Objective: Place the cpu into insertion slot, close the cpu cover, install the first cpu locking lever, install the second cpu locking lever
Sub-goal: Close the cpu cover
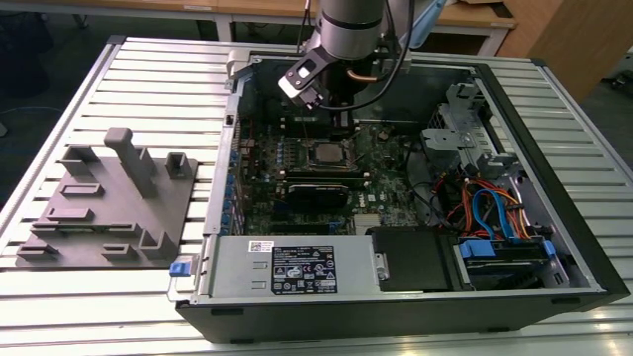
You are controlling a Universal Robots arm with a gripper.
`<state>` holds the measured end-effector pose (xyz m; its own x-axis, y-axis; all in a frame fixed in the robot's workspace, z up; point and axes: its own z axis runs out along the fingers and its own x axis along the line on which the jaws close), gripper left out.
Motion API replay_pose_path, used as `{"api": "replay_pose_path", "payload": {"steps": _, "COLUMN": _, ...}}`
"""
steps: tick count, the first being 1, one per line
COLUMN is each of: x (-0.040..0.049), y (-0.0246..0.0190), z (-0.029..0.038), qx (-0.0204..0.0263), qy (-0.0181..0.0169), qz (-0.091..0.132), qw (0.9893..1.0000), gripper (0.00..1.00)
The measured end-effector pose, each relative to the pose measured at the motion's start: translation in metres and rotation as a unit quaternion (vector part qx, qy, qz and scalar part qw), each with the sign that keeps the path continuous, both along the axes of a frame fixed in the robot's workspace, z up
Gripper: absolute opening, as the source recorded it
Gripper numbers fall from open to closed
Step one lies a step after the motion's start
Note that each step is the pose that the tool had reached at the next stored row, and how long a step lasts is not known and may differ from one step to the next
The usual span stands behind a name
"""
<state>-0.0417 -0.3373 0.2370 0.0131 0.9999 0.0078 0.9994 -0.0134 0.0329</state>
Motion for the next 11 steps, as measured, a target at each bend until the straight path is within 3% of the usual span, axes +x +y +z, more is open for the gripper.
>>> {"api": "replay_pose_path", "payload": {"steps": 11, "x": 0.0014, "y": 0.0, "z": 0.0031, "qx": -0.0001, "qy": 0.0, "qz": 0.0, "qw": 1.0, "gripper": 0.1}}
